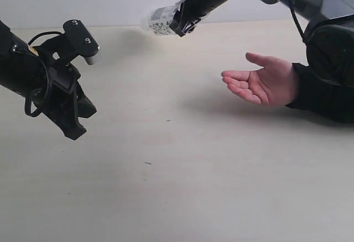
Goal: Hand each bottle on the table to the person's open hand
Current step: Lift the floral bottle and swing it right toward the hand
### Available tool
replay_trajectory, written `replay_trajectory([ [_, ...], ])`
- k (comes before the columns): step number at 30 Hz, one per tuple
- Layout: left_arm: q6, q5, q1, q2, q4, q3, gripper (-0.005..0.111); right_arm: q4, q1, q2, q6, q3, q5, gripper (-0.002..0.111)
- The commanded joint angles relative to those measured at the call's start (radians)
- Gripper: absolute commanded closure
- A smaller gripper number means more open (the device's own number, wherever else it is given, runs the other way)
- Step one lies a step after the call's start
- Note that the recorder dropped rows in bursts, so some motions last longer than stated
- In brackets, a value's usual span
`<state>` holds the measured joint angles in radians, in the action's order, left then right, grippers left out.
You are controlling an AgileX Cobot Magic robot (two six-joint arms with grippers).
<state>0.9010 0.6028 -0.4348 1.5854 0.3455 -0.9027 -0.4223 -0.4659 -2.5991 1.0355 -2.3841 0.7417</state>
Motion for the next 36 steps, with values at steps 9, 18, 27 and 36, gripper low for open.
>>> replay_trajectory([
  [9,-0.005,-0.006,0.006,-0.009,0.014,0.004,0.107,0.063,0.001,0.09,-0.157,-0.008,0.094,0.108],
  [18,-0.003,-0.006,0.006,-0.009,0.014,0.004,0.107,0.159,0.001,0.163,-0.333,-0.008,0.225,0.108],
  [27,-0.003,-0.006,0.006,-0.009,0.014,0.004,0.107,0.177,0.001,0.321,-0.377,0.152,0.223,0.108],
  [36,-0.003,-0.006,0.006,-0.009,0.014,0.004,0.107,0.178,0.032,0.594,-0.41,0.527,0.045,0.108],
])
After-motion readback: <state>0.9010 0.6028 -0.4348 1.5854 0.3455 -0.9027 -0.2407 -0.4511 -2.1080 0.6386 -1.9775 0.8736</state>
